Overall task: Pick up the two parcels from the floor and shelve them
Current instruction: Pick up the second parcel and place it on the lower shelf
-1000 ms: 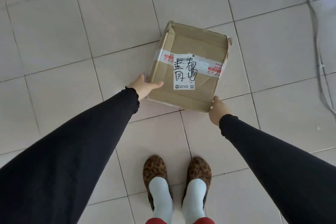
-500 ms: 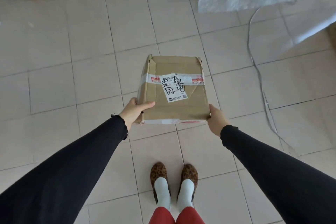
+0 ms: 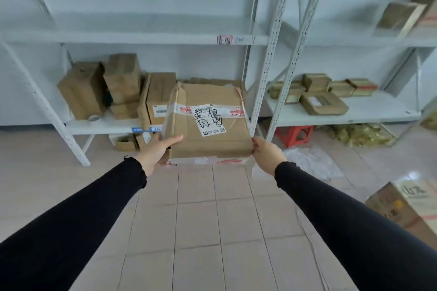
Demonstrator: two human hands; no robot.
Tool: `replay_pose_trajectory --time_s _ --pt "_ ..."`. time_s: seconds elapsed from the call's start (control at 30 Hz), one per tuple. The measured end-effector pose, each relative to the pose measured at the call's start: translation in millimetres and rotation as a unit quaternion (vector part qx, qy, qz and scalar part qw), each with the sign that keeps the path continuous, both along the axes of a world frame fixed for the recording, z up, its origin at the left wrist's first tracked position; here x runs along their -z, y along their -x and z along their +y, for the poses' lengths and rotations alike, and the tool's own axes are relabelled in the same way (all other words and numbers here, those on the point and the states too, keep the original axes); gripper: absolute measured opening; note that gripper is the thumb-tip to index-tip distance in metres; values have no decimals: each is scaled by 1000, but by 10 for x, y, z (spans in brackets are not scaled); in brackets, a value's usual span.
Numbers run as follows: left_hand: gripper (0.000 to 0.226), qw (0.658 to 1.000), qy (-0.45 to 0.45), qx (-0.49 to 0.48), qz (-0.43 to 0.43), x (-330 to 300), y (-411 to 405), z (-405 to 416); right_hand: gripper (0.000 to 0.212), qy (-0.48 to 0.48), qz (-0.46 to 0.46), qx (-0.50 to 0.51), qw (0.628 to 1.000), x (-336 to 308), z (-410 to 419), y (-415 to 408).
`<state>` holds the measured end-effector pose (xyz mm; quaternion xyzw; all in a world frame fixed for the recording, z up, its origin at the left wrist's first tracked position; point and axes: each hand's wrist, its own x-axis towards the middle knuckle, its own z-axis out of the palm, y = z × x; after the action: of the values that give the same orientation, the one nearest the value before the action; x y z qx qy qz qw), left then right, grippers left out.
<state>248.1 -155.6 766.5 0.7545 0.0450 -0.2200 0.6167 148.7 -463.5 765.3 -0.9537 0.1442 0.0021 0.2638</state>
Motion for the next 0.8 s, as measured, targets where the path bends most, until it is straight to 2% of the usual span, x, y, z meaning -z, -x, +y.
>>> replay_pose_trajectory --time_s 0.17,0.27,0.33,0.43,0.53,0.67,0.8 --pt "61 997 71 -6 -40 -969 -143 244 36 51 -73 -24 996 -1049 114 -239" --pt "42 995 74 -25 -67 -1302 -264 277 35 73 -90 -30 993 -1394 82 -402" --pt "41 994 71 -32 -81 -1426 -406 249 35 97 -100 -35 990 -1552 32 -521" --pt "48 994 77 -15 -73 -1498 -702 158 39 106 -119 -40 986 -1655 -131 -766" --pt "67 995 82 0 -56 -1493 -1120 -28 36 107 -128 -42 985 -1663 -372 -1060" --pt "45 994 86 -11 -61 -1495 -1607 -444 36 114 -125 -38 985 -1635 -784 -1527" --pt "56 993 91 -16 -71 -1520 -2036 -718 36 111 -124 -28 986 -1618 -1099 -2033"
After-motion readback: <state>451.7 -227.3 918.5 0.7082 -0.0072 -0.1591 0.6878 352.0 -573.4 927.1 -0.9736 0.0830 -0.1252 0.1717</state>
